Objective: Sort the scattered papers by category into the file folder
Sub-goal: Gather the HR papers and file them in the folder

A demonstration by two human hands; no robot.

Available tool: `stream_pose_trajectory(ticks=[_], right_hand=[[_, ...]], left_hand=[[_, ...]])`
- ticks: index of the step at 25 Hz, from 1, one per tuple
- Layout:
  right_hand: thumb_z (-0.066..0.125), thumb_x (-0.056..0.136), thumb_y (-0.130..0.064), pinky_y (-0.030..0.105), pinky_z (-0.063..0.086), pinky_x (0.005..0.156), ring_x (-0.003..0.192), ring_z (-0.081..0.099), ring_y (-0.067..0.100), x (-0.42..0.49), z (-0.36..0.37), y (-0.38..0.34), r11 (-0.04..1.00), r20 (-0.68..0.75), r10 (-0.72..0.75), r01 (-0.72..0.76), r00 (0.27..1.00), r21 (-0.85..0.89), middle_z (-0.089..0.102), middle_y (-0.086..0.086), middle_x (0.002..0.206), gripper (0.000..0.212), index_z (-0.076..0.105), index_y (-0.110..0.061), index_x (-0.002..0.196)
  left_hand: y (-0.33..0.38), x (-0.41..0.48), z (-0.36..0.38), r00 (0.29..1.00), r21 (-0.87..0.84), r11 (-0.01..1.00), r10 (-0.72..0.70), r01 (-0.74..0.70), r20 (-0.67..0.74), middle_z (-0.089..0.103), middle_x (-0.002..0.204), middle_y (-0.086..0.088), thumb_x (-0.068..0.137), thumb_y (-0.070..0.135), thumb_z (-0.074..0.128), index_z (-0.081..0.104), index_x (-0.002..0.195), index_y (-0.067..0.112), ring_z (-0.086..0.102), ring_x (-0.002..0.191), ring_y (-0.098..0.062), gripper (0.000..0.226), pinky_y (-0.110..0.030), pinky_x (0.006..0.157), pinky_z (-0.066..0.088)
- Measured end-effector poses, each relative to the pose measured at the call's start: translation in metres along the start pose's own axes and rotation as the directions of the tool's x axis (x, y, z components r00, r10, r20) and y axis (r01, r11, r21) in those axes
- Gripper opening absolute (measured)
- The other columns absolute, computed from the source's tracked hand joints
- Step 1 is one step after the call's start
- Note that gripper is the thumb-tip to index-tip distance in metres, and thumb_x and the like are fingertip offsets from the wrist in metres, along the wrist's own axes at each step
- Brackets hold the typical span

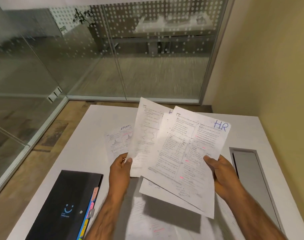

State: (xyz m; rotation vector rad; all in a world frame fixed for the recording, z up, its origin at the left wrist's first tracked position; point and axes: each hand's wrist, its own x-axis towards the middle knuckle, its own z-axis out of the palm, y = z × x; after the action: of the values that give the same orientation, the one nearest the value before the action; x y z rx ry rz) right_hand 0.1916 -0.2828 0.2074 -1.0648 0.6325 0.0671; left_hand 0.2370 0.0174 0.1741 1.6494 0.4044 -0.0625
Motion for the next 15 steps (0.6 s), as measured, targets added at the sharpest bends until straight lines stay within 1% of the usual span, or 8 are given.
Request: stream_pose_trajectory(ticks=[2, 5, 6, 8, 10, 12, 13, 15], right_hand=[[0.057, 0.100, -0.006, 0.055, 0.055, 0.095, 0.104, 0.074, 0.029, -0.005, 0.003, -0.003, 1.000, 0.013, -0.012, 0.012, 1.000, 0.004, 0.076, 0.005, 0.117, 0.031, 0.067, -0.020, 0.125], [0.057, 0.099, -0.006, 0.056, 0.054, 0.095, 0.104, 0.074, 0.030, -0.017, -0.004, -0.001, 1.000, 0.019, 0.004, -0.004, 1.000, 0.005, 0.076, 0.007, 0.115, 0.029, 0.068, -0.021, 0.122], [0.058, 0.099, -0.006, 0.056, 0.054, 0.095, 0.104, 0.074, 0.030, -0.021, -0.008, 0.000, 1.000, 0.032, 0.017, -0.017, 0.999, 0.000, 0.076, 0.007, 0.115, 0.029, 0.068, -0.021, 0.122], [0.059, 0.097, -0.003, 0.056, 0.054, 0.096, 0.104, 0.074, 0.031, -0.030, -0.018, 0.004, 0.999, 0.060, 0.043, -0.042, 0.997, -0.026, 0.076, 0.008, 0.116, 0.031, 0.067, -0.020, 0.123], [0.061, 0.095, 0.000, 0.056, 0.051, 0.101, 0.107, 0.072, 0.031, -0.039, -0.029, 0.007, 0.997, 0.099, 0.062, -0.056, 0.993, -0.062, 0.075, 0.009, 0.119, 0.035, 0.067, -0.016, 0.126], [0.062, 0.095, 0.000, 0.056, 0.048, 0.105, 0.111, 0.071, 0.031, -0.047, -0.039, 0.009, 0.994, 0.137, 0.056, -0.042, 0.989, -0.102, 0.074, 0.009, 0.122, 0.037, 0.066, -0.015, 0.128], [0.061, 0.095, 0.000, 0.055, 0.048, 0.105, 0.113, 0.070, 0.031, -0.051, -0.044, 0.010, 0.992, 0.156, 0.047, -0.029, 0.987, -0.119, 0.073, 0.010, 0.123, 0.038, 0.065, -0.015, 0.129], [0.061, 0.095, 0.001, 0.053, 0.049, 0.104, 0.114, 0.069, 0.032, -0.056, -0.050, 0.013, 0.988, 0.187, 0.031, -0.001, 0.982, -0.157, 0.073, 0.010, 0.123, 0.038, 0.065, -0.014, 0.129]], left_hand=[[0.007, -0.029, 0.002, 0.997, -0.059, 0.997, -0.053, 0.057, 0.062, 0.079, 0.104, -0.001, 0.103, 0.012, 0.055, 0.070, 0.114, 0.021, 0.076, 0.094, -0.025, 0.021, -0.046, 0.085, 0.062], [0.011, -0.067, 0.006, 0.988, -0.111, 0.989, -0.088, 0.102, 0.126, 0.079, 0.105, -0.006, 0.103, 0.012, 0.056, 0.071, 0.115, 0.020, 0.075, 0.095, -0.029, 0.021, -0.047, 0.085, 0.058], [0.010, -0.078, 0.007, 0.983, -0.108, 0.988, -0.095, 0.113, 0.158, 0.079, 0.105, -0.005, 0.102, 0.013, 0.058, 0.072, 0.115, 0.022, 0.075, 0.096, -0.029, 0.021, -0.046, 0.085, 0.058], [0.009, -0.098, 0.007, 0.970, -0.059, 0.991, -0.108, 0.124, 0.220, 0.079, 0.105, -0.005, 0.101, 0.016, 0.059, 0.075, 0.110, 0.028, 0.075, 0.096, -0.027, 0.022, -0.042, 0.079, 0.058], [0.007, -0.108, 0.002, 0.957, -0.024, 0.990, -0.126, 0.137, 0.261, 0.079, 0.106, -0.005, 0.105, 0.026, 0.052, 0.077, 0.108, 0.030, 0.075, 0.097, -0.025, 0.026, -0.036, 0.077, 0.056], [0.009, -0.107, -0.005, 0.925, -0.034, 0.984, -0.150, 0.172, 0.348, 0.078, 0.110, -0.007, 0.106, 0.041, 0.040, 0.075, 0.115, 0.022, 0.074, 0.102, -0.026, 0.041, -0.036, 0.082, 0.056], [0.011, -0.106, -0.005, 0.901, -0.031, 0.982, -0.156, 0.184, 0.405, 0.078, 0.112, -0.009, 0.103, 0.044, 0.041, 0.073, 0.118, 0.019, 0.074, 0.103, -0.026, 0.044, -0.036, 0.085, 0.056], [0.014, -0.100, 0.004, 0.868, -0.004, 0.989, -0.130, 0.150, 0.480, 0.077, 0.115, -0.007, 0.094, 0.040, 0.057, 0.071, 0.121, 0.017, 0.074, 0.106, -0.025, 0.038, -0.037, 0.092, 0.056]])
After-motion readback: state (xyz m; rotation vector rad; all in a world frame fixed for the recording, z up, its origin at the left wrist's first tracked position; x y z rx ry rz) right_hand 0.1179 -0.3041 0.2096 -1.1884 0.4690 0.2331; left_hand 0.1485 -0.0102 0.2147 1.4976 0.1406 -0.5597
